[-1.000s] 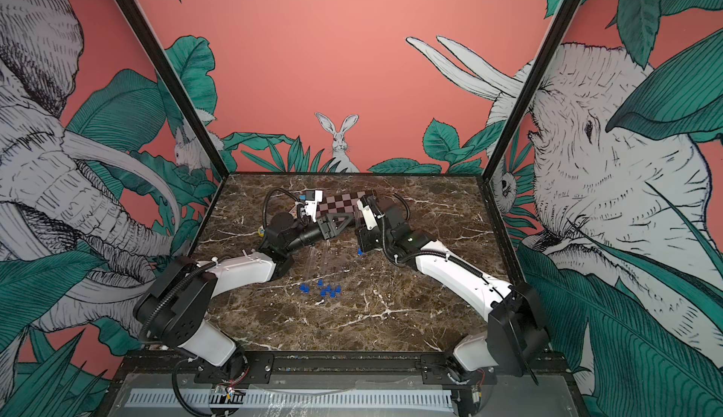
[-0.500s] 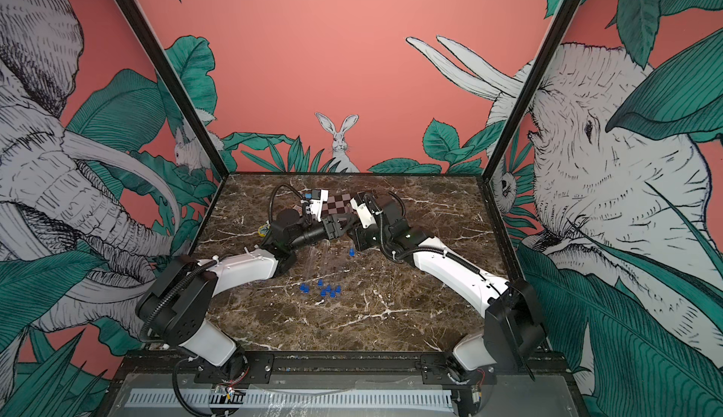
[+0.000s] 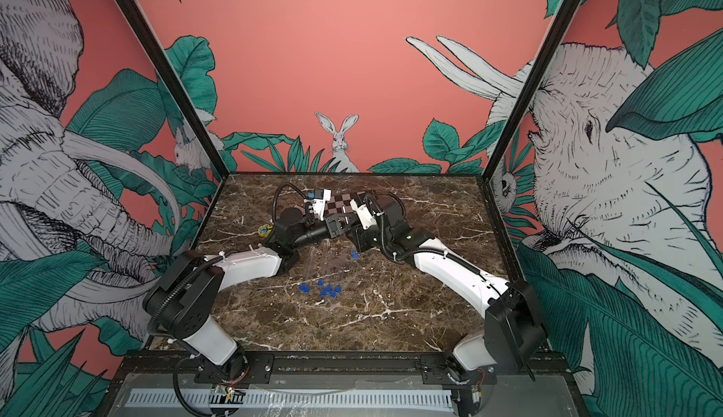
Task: Remove stoppers from test tubes
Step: Adjust the test tube.
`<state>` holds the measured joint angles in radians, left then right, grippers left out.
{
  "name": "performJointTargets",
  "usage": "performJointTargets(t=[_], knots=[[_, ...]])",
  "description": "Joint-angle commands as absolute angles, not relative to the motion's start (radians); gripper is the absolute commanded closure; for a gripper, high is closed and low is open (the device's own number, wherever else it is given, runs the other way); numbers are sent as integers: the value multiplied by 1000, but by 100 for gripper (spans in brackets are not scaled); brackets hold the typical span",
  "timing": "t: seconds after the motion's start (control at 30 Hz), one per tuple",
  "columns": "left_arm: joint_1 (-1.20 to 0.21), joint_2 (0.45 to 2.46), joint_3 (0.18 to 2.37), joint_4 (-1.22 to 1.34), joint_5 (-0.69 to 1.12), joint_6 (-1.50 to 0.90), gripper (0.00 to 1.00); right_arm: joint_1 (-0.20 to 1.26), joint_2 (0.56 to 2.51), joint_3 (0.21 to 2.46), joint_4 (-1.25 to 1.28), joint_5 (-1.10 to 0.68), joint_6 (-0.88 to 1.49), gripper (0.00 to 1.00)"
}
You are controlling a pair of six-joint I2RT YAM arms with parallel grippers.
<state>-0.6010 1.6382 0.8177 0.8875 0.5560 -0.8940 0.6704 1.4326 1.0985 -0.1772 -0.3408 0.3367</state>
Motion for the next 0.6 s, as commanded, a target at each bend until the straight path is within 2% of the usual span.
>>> performJointTargets(t=[0.0, 0.03, 0.27, 0.4, 0.57], knots=[[-604, 1621, 841, 918, 546, -914, 96, 663, 1381, 1085, -131, -344, 349, 73], [-604, 1618, 841, 922, 541, -917, 100, 657, 1367, 1081, -125, -342, 359, 69], [-599, 1572, 847, 893, 459, -917, 100, 513, 1226, 962, 41, -441, 563, 47], [-588, 1534, 844, 891, 378, -917, 100, 425, 1169, 861, 188, -539, 693, 39], [-581, 1514, 851, 949, 275, -940, 100, 409, 1227, 744, 458, -625, 901, 33]])
